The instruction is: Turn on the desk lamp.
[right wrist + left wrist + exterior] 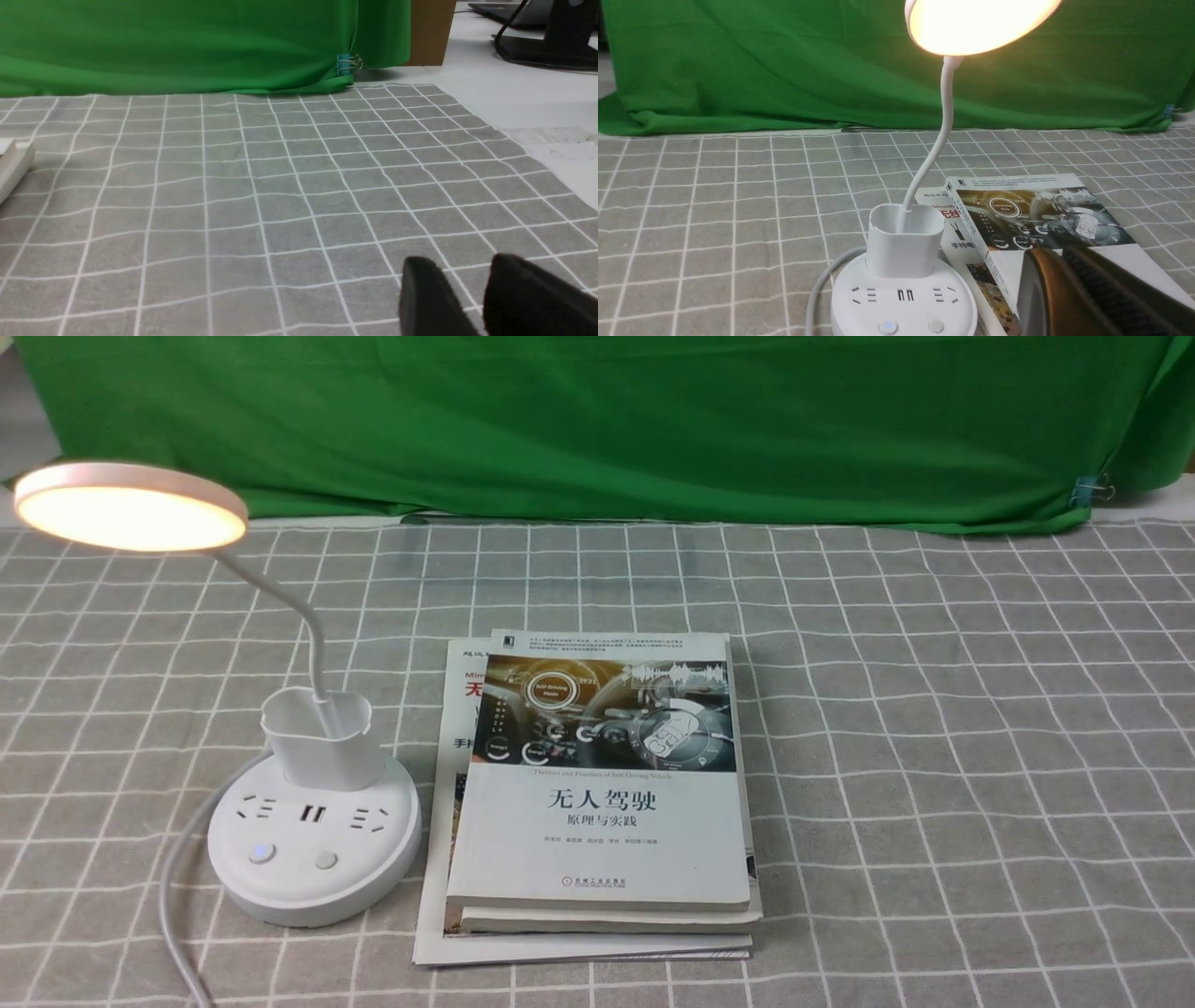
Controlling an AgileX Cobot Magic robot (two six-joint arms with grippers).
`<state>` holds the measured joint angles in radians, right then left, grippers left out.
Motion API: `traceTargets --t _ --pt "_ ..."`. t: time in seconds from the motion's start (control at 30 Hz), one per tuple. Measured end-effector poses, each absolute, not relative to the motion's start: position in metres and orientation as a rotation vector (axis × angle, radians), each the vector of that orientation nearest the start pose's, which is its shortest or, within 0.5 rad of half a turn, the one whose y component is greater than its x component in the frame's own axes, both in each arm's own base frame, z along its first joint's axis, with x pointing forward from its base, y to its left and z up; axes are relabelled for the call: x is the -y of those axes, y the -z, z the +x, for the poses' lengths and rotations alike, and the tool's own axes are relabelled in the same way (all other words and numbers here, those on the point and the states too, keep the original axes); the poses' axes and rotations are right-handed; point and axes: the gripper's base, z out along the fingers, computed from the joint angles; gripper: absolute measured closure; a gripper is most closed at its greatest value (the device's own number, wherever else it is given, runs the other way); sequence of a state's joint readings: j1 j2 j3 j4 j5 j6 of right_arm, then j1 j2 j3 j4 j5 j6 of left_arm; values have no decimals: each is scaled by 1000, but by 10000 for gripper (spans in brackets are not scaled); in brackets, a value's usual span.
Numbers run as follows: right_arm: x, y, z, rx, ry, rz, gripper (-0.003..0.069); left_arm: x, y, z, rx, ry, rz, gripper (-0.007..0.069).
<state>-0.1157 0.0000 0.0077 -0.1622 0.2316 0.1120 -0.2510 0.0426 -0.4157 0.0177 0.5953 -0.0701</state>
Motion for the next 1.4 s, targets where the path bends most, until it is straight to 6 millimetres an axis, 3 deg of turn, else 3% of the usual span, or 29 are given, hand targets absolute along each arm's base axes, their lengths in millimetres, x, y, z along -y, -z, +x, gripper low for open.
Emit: traceTargets --t 0.13,0.23,0.27,0.33,0.4,0.53,1.4 --pt "10 -190 55 -1720 152 88 414 6 -286 32 -1570 109 178 604" --pt "10 -190 55 -1720 152 88 414 5 -264 45 -1457 -19 173 604" --pt "10 -190 55 -1720 152 88 414 5 -259 47 -1467 -30 167 604" --pt "10 -190 55 -1720 152 88 414 2 -225 55 -1516 -82 127 604" --pt "10 -190 55 -1720 152 88 414 1 -204 57 -1594 -97 109 604" --pt "10 -190 55 -1720 152 88 414 1 -187 55 -1750 -84 113 604" --pt "10 -190 55 -1720 152 88 414 0 -191 56 -1706 -142 144 604"
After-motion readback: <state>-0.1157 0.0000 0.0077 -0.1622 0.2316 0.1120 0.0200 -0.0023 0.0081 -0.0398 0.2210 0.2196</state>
